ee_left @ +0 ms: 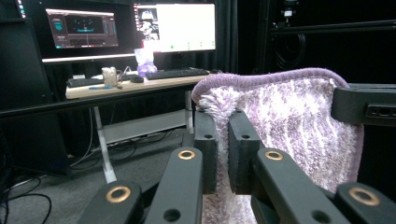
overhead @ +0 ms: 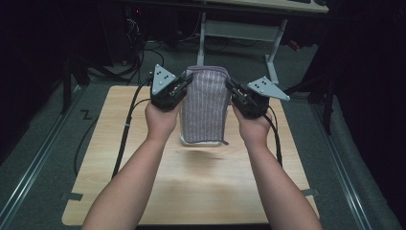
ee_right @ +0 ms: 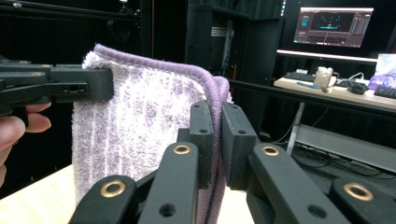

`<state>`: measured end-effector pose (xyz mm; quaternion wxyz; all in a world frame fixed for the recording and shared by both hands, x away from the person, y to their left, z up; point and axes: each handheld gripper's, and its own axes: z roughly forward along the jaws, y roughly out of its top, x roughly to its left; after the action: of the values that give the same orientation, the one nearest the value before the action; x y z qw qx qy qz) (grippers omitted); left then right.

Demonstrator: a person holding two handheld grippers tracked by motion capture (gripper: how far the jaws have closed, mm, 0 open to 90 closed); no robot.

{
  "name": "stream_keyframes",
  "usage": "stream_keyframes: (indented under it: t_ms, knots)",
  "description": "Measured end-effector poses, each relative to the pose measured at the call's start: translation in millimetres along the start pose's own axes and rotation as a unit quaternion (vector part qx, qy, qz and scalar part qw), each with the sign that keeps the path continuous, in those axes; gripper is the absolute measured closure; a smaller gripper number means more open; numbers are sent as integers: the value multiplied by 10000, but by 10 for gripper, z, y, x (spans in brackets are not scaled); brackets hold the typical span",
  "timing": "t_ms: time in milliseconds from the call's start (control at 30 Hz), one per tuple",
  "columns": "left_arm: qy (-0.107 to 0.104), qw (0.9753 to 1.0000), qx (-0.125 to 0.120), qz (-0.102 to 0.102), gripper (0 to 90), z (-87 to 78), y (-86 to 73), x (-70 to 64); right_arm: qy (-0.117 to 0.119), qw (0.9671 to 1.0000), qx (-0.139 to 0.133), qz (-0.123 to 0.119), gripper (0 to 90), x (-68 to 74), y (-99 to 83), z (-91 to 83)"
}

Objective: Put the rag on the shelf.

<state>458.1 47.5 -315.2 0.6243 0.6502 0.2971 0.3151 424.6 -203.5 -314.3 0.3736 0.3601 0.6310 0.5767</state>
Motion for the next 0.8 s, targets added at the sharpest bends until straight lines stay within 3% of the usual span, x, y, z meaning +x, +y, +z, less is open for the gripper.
stream_keyframes:
  t_ms: [167, 433, 667, 800]
  knots:
    - [36, 9999, 3, -149, 843, 128, -18, 86, -30, 10000, 27, 70, 844, -67, 39, 123]
    - [164, 9996, 243, 4, 837, 343, -22, 200, -131, 9996, 236, 96, 843, -203, -8, 372]
    - [160, 9982, 506, -276, 830, 569, -168, 327, -209, 9984, 531, 58, 842, -324, -82, 594]
    - [116, 9952, 849, -473, 822, 688, -304, 416, -254, 9963, 813, 96, 840, -385, -196, 727]
